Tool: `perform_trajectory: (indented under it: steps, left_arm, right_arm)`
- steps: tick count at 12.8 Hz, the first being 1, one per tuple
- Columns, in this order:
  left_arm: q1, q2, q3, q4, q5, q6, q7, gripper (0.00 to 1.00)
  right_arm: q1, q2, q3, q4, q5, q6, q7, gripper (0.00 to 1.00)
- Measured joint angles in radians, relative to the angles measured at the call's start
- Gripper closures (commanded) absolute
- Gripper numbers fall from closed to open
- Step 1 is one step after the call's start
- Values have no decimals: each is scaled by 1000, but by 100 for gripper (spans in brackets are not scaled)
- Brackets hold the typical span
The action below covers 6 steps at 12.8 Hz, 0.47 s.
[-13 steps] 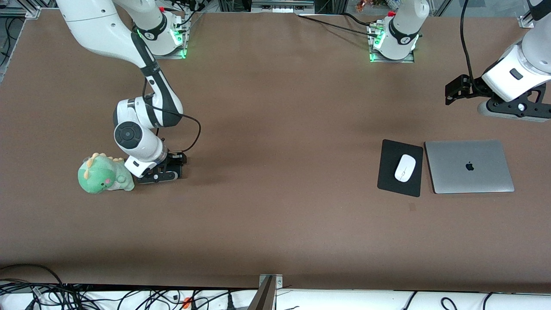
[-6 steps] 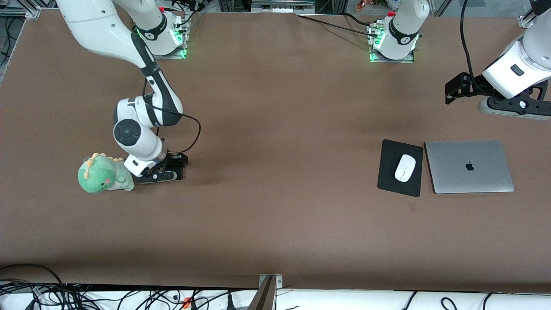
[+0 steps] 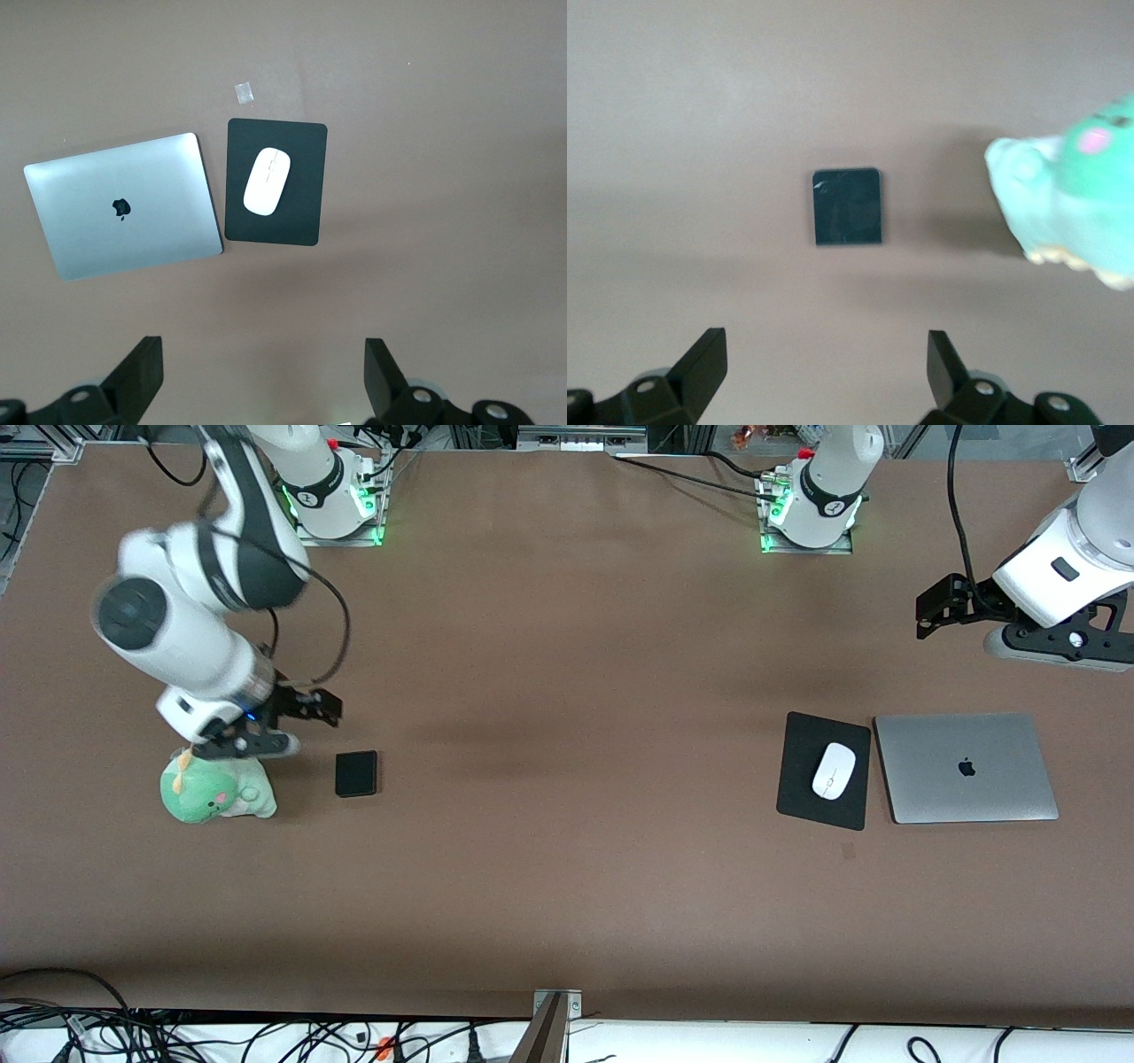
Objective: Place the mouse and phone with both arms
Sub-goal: 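Release the phone and raise the right gripper away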
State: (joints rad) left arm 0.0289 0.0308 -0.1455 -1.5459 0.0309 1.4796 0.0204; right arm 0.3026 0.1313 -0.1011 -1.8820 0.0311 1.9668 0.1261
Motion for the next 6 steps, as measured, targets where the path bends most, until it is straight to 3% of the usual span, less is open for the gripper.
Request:
perform_trajectory:
  steps: [3,6]
  left_arm:
    - [0,0,0,0,0,0,0,0]
    - [0,0,0,0,0,-1,0,0]
  right_arm:
    - [-1,-108,-23,84,0,-213,-2,0]
    - [-19,-140,-33,133,-1,-306,-31,0]
